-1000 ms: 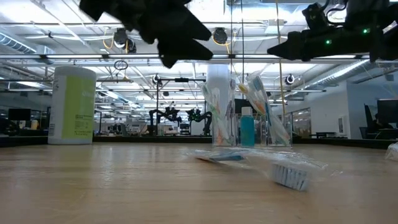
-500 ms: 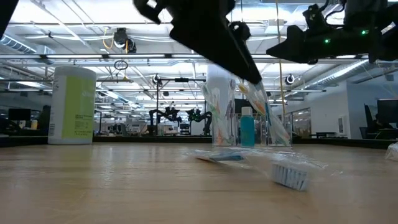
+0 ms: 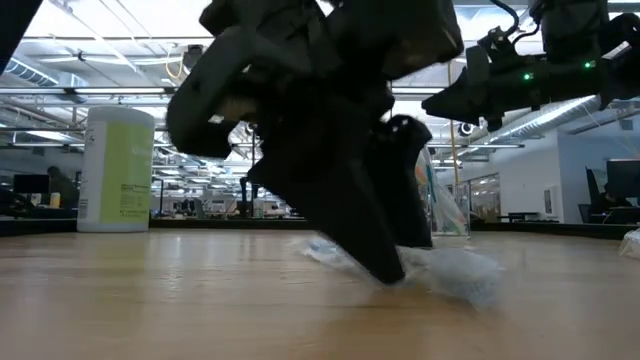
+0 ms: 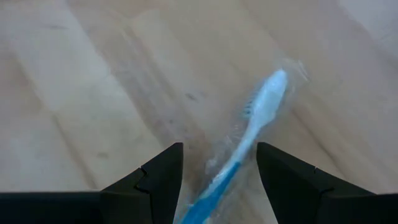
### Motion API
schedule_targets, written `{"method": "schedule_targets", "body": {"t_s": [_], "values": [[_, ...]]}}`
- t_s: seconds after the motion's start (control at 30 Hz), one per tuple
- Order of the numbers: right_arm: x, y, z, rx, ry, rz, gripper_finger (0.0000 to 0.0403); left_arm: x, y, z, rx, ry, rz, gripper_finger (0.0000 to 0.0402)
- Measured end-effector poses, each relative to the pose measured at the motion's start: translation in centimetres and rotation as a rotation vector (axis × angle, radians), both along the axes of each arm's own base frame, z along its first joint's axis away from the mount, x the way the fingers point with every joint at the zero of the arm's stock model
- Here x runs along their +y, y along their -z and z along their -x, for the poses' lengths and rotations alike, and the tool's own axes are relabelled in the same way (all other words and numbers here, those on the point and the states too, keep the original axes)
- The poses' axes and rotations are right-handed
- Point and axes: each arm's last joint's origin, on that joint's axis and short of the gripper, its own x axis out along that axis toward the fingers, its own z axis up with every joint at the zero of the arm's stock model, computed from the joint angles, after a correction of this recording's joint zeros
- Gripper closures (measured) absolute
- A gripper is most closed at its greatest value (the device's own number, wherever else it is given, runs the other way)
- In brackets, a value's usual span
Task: Pick & Place toothbrushing station
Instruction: Put the blue toothbrush into the transparent organizer
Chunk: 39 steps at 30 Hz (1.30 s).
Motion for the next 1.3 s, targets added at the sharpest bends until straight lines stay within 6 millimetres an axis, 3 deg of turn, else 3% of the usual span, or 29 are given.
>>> {"method": "schedule_targets", "body": {"t_s": [0.23,0.6,0.67,0.8,1.03,1.1,1.2,1.3], "values": [[0.0,0.0,0.0,0.010,0.001,0.023,0.0298,0.7,0.5,-0.2,0.013,0.042,-0.017,0.0204],[-0.1,-0.3,0.0,0.018,0.009,0.087,0.0298,2.9,-0.2,-0.8,0.047,-0.166,0.065,0.0372],[-0.1,-0.5,0.1,-0.002,0.010,0.091,0.0298,3.2,-1.6,-0.6,0.028,-0.170,0.070,0.0389],[-0.1,-0.9,0.2,-0.040,0.013,0.097,0.0298,4.5,-5.9,0.0,-0.064,-0.180,0.062,0.0377],[-0.1,-1.1,0.2,-0.052,0.012,0.103,0.0298,8.5,-17.1,3.0,-0.400,-0.266,-0.032,0.0393],[0.0,-1.1,0.2,-0.053,0.013,0.103,0.0298,9.9,-19.4,4.0,-0.514,-0.310,-0.009,0.0385],[0.0,-1.1,0.2,-0.052,0.012,0.103,0.0298,12.0,-20.6,5.1,-0.695,-0.317,0.019,0.0379],[-0.1,-1.1,0.2,-0.053,0.013,0.103,0.0298,14.4,-19.1,5.7,-0.865,-0.339,0.057,0.0389]]}}
